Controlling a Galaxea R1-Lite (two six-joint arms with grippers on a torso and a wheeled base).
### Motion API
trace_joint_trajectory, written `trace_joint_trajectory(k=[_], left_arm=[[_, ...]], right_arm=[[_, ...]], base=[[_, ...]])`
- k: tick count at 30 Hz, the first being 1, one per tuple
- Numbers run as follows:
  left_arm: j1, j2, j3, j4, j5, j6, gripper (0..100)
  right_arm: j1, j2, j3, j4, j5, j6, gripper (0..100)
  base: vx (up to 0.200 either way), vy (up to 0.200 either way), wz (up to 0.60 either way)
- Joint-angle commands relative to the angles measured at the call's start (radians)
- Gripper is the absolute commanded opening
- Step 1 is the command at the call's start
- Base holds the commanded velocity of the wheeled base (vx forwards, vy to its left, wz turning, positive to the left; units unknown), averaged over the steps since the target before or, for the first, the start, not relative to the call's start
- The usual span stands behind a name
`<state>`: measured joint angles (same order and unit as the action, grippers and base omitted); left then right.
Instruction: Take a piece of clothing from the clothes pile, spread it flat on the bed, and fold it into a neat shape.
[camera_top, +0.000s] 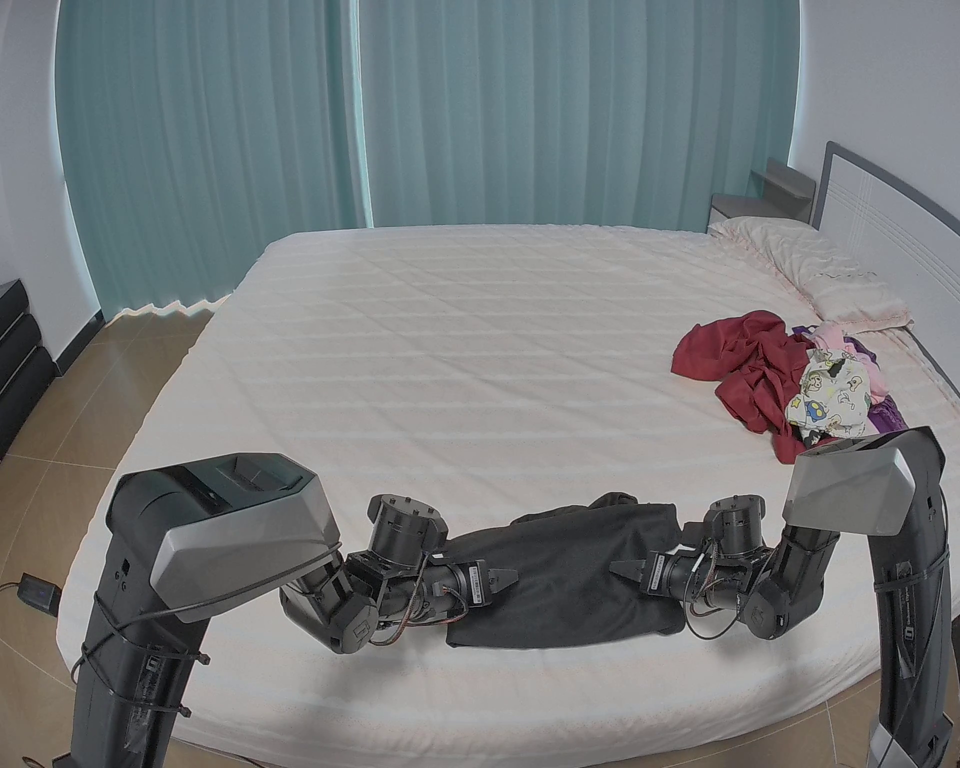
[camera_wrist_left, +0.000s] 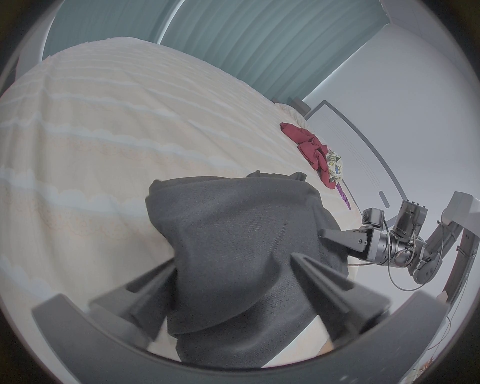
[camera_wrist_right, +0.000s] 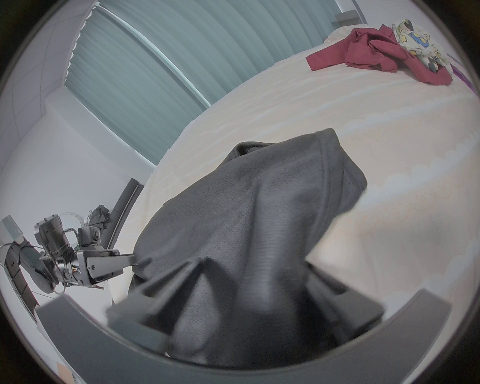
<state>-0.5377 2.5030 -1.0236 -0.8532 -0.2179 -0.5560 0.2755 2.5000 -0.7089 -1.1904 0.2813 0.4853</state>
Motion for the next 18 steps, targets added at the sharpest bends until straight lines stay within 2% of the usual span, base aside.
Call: trace_joint_trajectory(k=[1, 4, 5, 8, 14, 18], left_arm=[[-0.002, 0.002, 0.008, -0.007, 0.002, -0.009, 0], [-0.005, -0.003, 0.011, -0.009, 0.012, -0.064, 0], [-0.010, -0.023, 0.020, -0.012, 0.012, -0.136, 0], [-0.010, -0.059, 0.045, -0.012, 0.011, -0.186, 0], [-0.012, -0.087, 0.088, -0.032, 0.012, -0.231, 0], [-0.010, -0.099, 0.148, -0.116, 0.009, -0.242, 0]], right_arm=[[0.001, 0.003, 0.003, -0.005, 0.001, 0.022, 0], [0.004, -0.003, 0.002, -0.009, 0.001, 0.067, 0], [0.014, -0.004, 0.005, -0.009, -0.001, 0.107, 0], [0.019, 0.000, 0.008, -0.015, -0.002, 0.133, 0], [0.028, 0.000, 0.009, -0.031, -0.004, 0.159, 0], [0.031, 0.002, 0.009, -0.031, -0.007, 0.170, 0]], base=[[0.000, 0.000, 0.00], [0.000, 0.000, 0.00], [0.000, 0.000, 0.00], [0.000, 0.000, 0.00], [0.000, 0.000, 0.00], [0.000, 0.000, 0.00]])
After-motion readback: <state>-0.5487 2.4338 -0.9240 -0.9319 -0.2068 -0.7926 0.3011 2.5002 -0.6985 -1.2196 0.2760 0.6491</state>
